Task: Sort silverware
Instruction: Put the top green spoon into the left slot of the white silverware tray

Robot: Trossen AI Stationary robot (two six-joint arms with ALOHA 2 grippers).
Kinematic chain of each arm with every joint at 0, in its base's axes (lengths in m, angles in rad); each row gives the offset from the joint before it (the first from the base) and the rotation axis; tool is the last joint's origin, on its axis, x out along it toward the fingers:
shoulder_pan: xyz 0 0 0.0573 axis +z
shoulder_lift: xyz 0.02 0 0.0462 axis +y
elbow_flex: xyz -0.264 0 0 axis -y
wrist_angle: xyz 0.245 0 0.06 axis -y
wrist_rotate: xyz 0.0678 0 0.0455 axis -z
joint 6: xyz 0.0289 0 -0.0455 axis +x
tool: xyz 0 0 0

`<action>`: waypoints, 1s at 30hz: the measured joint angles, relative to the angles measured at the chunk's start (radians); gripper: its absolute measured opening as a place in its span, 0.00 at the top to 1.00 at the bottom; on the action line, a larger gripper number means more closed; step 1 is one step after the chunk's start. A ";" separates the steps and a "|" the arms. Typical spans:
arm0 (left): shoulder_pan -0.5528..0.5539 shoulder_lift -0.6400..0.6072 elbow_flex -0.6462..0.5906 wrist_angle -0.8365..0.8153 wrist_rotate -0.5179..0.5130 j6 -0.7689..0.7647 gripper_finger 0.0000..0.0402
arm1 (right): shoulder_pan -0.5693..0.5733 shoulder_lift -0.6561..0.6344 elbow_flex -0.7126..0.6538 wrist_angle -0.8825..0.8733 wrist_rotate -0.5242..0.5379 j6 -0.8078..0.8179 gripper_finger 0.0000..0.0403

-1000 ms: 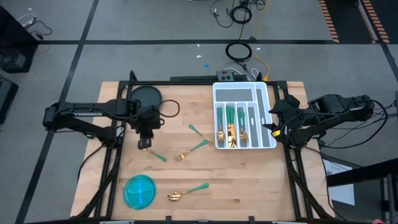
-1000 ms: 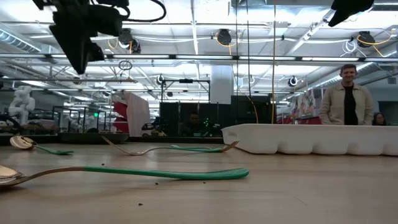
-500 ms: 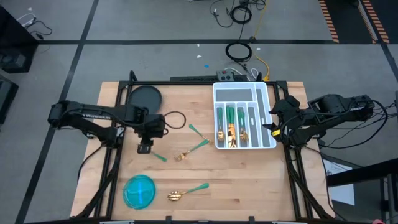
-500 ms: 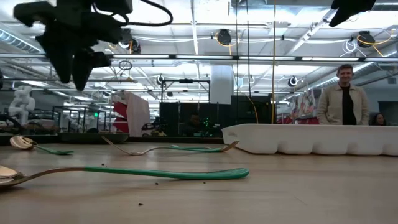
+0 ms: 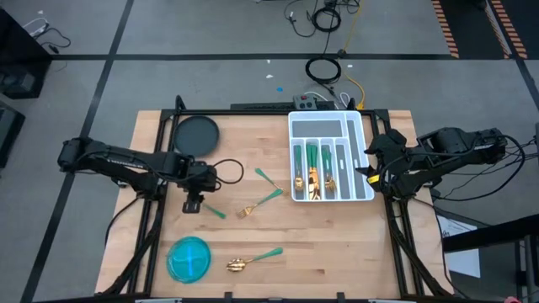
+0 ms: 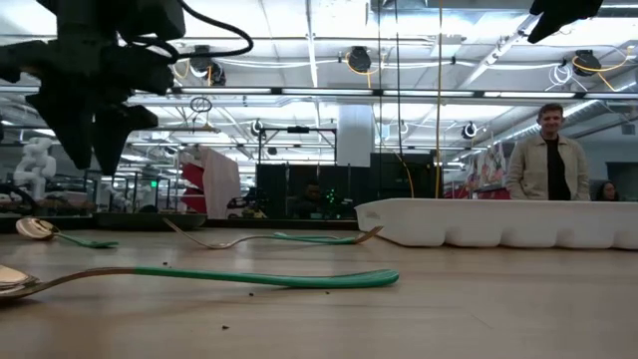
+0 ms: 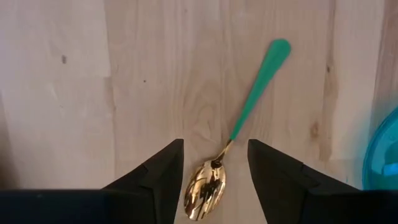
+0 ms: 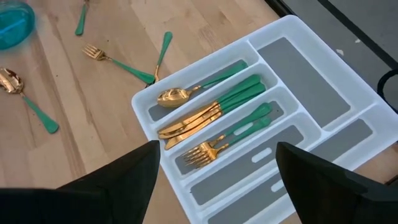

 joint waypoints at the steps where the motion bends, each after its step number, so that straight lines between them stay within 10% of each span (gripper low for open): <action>1: -0.004 -0.001 0.000 0.000 -0.003 0.000 0.54 | 0.000 0.000 0.000 0.000 0.000 0.000 0.22; 19: -0.054 -0.001 -0.004 0.027 -0.005 -0.037 0.57 | 0.000 0.000 0.000 0.001 0.000 0.000 0.22; 30: -0.103 0.031 -0.037 0.482 -0.075 -0.156 0.58 | 0.000 0.000 0.000 0.003 0.002 0.007 0.22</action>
